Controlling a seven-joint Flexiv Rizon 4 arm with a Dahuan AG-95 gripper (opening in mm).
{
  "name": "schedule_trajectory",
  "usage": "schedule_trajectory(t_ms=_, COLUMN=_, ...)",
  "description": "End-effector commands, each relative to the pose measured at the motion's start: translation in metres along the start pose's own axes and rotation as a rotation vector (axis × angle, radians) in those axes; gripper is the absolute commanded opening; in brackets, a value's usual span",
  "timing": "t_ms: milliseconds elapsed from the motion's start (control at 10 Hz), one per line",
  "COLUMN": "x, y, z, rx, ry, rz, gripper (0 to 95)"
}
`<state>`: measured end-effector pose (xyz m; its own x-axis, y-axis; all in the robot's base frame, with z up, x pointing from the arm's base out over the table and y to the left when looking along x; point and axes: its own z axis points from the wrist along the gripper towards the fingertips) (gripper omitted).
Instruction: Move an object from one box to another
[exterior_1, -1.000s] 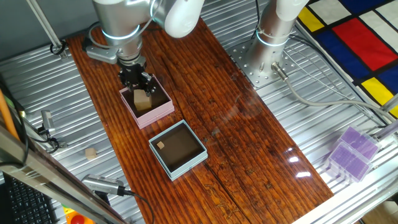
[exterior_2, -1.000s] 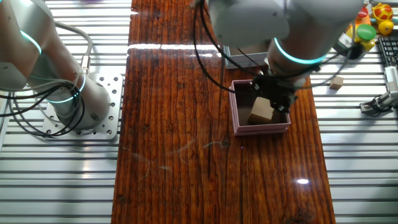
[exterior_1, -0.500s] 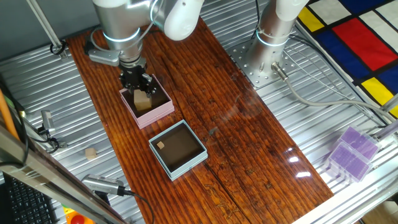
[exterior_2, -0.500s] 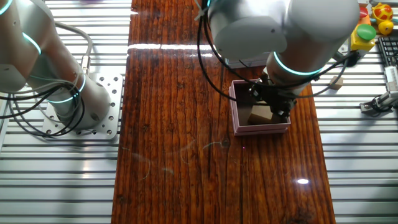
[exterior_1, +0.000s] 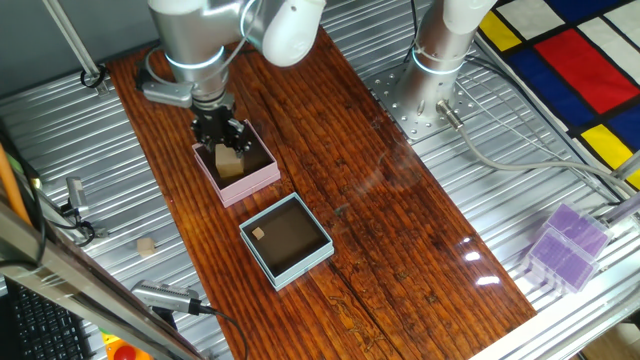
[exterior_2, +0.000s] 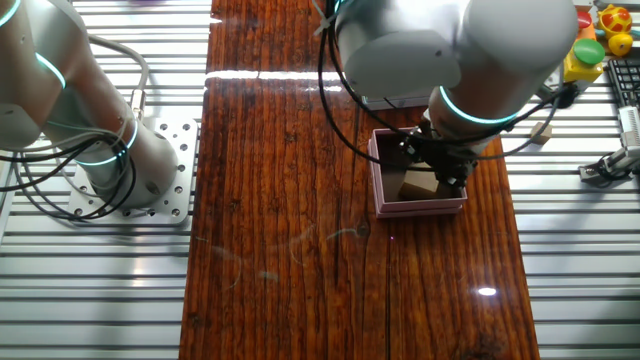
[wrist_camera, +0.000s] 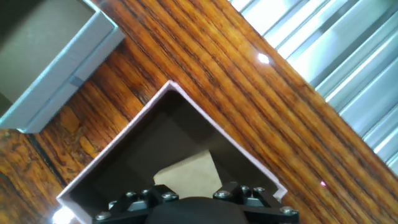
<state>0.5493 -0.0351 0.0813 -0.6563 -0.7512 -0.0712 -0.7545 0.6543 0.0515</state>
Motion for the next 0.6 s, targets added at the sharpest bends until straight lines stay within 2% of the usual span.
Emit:
schedule_trajectory(t_ms=100, x=0.000, y=0.001, z=0.004, rx=0.015, ry=0.011, rz=-0.013, gripper=57.0)
schedule_trajectory(t_ms=600, x=0.000, y=0.000, z=0.017, rx=0.023, ry=0.000, rz=-0.036, gripper=57.0)
